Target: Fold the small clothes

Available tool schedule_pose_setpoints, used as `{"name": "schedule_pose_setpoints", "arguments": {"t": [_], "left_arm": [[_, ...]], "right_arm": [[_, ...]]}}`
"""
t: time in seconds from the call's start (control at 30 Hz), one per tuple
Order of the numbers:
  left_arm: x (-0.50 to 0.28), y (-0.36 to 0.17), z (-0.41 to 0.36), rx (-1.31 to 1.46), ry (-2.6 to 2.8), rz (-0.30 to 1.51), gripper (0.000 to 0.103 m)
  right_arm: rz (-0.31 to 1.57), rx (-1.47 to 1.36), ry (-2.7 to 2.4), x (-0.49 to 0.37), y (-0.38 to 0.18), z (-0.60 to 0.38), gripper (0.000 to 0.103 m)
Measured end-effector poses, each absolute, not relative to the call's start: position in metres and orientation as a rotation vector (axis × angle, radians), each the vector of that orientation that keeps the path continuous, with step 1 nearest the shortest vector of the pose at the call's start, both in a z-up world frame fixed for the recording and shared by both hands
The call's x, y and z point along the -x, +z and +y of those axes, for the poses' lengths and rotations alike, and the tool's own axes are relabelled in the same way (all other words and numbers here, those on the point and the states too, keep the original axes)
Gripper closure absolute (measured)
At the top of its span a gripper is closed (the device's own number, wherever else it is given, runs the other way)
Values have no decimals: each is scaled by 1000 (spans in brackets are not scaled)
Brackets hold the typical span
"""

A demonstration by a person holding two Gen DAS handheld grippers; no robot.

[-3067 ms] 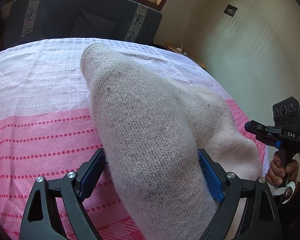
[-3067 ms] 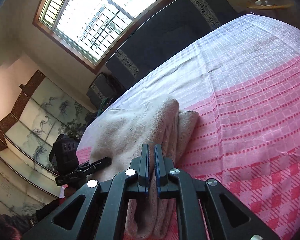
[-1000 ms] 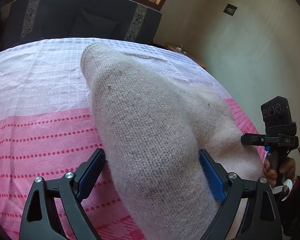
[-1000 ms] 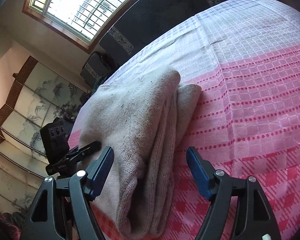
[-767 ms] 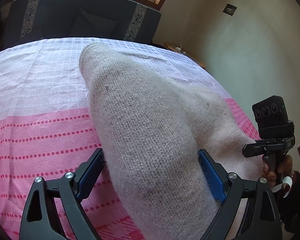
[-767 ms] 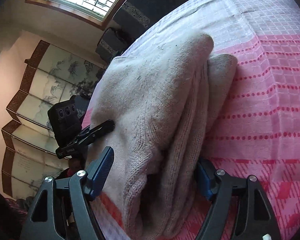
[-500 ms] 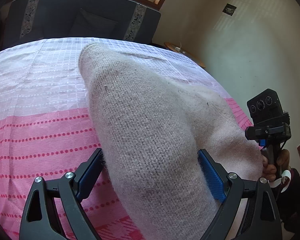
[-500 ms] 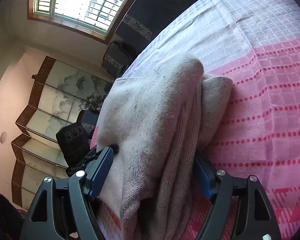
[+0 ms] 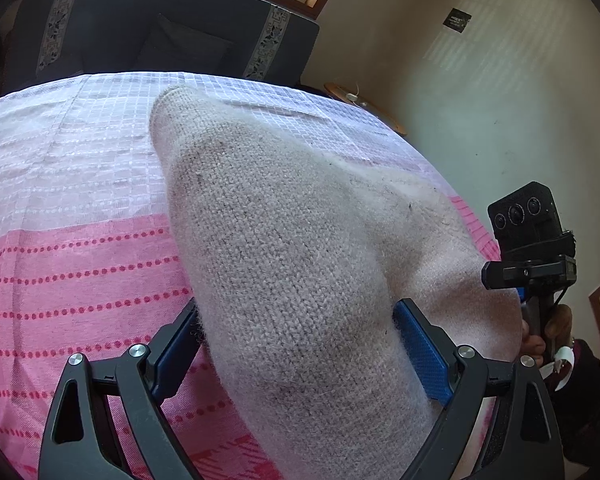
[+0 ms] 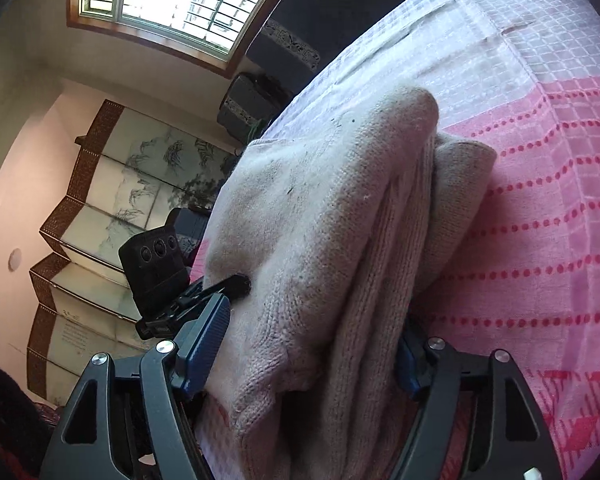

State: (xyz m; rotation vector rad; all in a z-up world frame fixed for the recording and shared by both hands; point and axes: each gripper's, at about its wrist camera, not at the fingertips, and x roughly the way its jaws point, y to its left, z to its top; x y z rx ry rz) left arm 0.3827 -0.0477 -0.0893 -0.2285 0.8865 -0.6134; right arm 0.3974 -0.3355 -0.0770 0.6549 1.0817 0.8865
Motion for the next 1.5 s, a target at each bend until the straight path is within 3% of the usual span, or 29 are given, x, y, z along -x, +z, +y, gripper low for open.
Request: {"name": "schedule_pose_setpoints", "arguments": {"t": [0.07, 0.1, 0.13, 0.27, 0.47, 1.03, 1.5], "left_arm": [[-383, -89, -51, 207, -599, 887, 11], [-382, -88, -54, 186, -588, 888, 11], [-381, -87, -57, 169, -579, 884, 16], [-375, -81, -64, 138, -538, 844, 39], [-364, -72, -77, 63, -460, 814, 47], [-338, -46, -78, 3, -399, 772, 55], [-296, -14, -23, 7, -312, 721, 56]], "right_arm": [[1090, -686, 870, -401, -81, -339, 47], [1102, -695, 841, -404, -86, -341, 68], [1109, -703, 826, -406, -92, -342, 73], [1063, -698, 814, -401, -90, -343, 74], [1027, -728, 793, -394, -89, -343, 74], [967, -706, 785, -380, -58, -326, 74], [945, -680, 875, -367, -34, -276, 74]]}}
